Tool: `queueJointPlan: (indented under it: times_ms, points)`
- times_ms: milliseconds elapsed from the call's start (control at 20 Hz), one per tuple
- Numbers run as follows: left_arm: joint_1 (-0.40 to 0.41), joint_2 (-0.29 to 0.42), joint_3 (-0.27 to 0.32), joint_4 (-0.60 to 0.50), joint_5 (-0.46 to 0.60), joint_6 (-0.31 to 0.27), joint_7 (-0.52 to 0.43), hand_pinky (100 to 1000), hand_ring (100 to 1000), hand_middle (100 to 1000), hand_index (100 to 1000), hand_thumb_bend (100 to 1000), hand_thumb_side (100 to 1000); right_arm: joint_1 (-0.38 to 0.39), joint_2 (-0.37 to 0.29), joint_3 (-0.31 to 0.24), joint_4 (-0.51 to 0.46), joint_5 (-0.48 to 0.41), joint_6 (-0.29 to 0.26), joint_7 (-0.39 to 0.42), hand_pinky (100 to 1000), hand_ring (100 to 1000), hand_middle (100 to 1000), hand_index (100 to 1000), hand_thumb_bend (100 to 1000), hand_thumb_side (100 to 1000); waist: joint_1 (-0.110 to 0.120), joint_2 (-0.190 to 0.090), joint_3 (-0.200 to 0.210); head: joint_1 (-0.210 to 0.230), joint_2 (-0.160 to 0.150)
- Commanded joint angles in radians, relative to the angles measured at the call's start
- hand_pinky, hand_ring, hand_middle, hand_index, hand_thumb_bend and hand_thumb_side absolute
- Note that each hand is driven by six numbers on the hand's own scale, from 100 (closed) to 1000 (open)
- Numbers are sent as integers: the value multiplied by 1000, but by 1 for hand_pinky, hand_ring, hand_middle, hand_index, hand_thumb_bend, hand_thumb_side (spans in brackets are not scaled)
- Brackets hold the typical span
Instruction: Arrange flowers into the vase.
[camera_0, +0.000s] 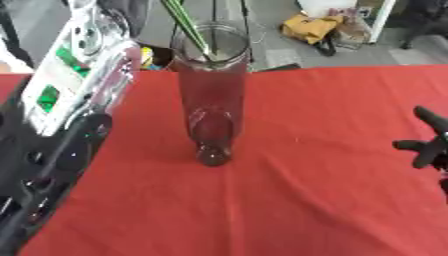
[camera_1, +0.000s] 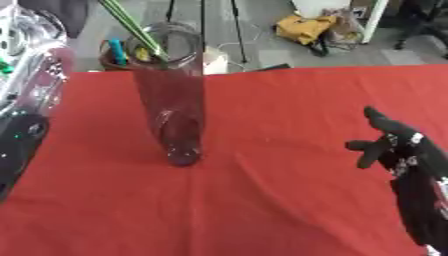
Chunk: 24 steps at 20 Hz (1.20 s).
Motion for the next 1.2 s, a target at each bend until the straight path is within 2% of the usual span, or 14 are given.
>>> queueJointPlan:
  times_ms: [50, 250, 600, 900, 1200]
  points:
    - [-16, 4, -4, -5, -11, -3, -12, 100, 100, 100, 122, 421, 733, -6, -4, -8, -20, -2, -1, 3, 740, 1000, 439, 839, 100, 1000, -2, -18, 0, -3, -10]
    - [-15, 2, -5, -1, -14, -8, -32, 100, 100, 100, 129, 421, 753, -7, -4, -8, -20, -2, -1, 4, 740, 1000, 439, 839, 100, 1000, -1, -16, -1, -3, -12]
    - [-21, -5, 0, 35, -32, -65, -70, 100, 100, 100, 132, 402, 792, -9, -4, -7, -20, -1, -2, 7, 740, 1000, 438, 839, 100, 1000, 3, -9, -7, -2, -26]
    - [-22, -7, 0, 75, -92, -84, -92, 100, 100, 100, 128, 361, 791, -10, -4, -6, -20, -1, -2, 11, 741, 1000, 437, 840, 100, 1000, 5, 0, -9, -4, -32]
    - [-22, -3, 5, 100, -164, -96, -93, 100, 100, 100, 129, 373, 784, -10, -4, -5, -20, 0, -2, 14, 742, 1000, 435, 839, 100, 1000, 6, 6, -7, -5, -34]
